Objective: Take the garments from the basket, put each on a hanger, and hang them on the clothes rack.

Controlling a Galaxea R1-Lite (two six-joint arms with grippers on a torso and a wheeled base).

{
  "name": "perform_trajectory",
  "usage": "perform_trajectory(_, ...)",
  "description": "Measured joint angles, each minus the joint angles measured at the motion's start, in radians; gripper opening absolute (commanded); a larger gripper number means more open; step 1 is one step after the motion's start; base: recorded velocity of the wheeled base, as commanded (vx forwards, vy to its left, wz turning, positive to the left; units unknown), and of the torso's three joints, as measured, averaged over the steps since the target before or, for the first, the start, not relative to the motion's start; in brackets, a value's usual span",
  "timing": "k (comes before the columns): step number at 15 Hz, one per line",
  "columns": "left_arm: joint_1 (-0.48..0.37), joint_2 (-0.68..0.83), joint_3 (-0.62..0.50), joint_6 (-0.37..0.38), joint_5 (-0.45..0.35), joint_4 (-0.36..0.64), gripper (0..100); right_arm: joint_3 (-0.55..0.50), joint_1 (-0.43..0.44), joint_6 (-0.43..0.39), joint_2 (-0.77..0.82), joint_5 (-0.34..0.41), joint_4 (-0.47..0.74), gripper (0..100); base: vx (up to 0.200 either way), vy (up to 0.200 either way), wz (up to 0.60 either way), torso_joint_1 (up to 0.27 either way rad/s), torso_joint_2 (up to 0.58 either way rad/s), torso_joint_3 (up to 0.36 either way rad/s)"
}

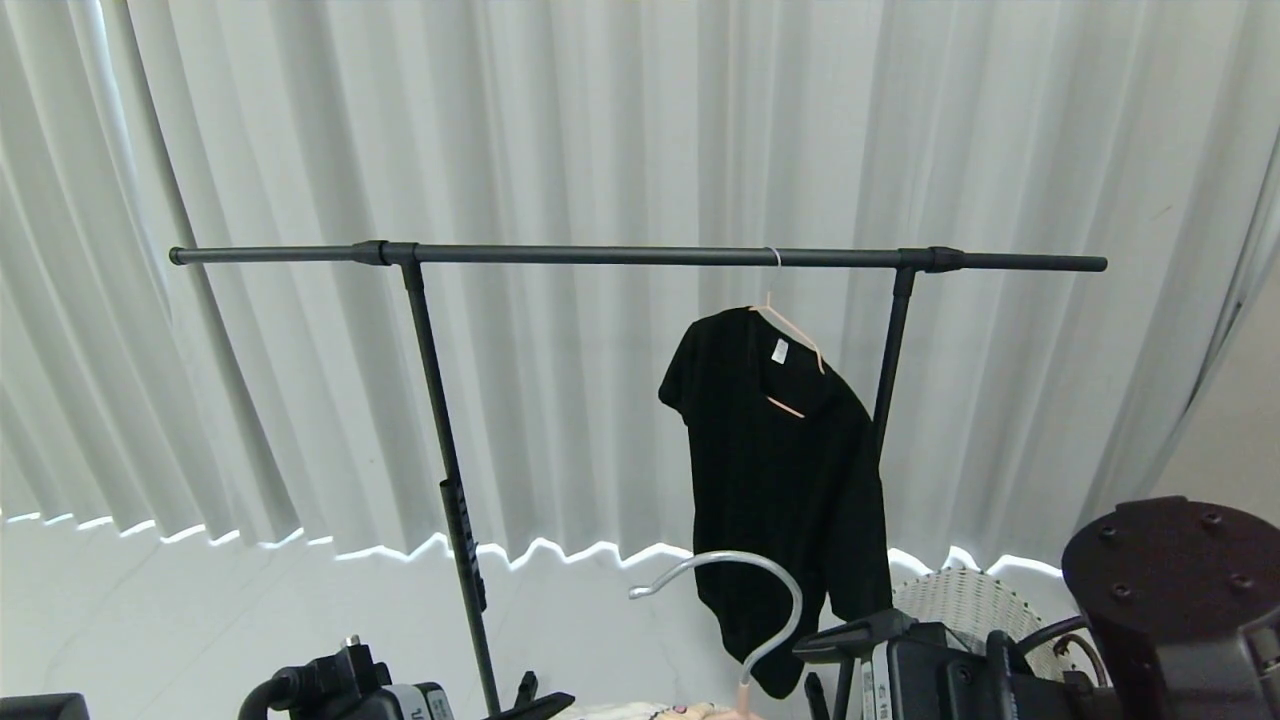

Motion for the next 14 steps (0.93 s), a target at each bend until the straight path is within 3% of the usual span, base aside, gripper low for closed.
perform_trajectory(8,0.0,-0.003,-0.002,-0.001,0.001,-0.022,0,0.003,-0.003,0.082,0.004,-0.006,-0.002,100,0.0,0.0,0.0,0.0,0.0,0.0)
perform_trajectory(9,0.0,-0.003,-0.001,-0.001,0.0,-0.023,0,0.003,-0.003,0.089,0.004,-0.007,-0.001,0,0.0,0.0,0.0,0.0,0.0,0.0)
perform_trajectory(14,0.0,-0.003,-0.001,-0.001,0.0,-0.024,0,0.004,-0.005,0.099,0.005,-0.033,-0.005,0,0.0,0.0,0.0,0.0,0.0,0.0)
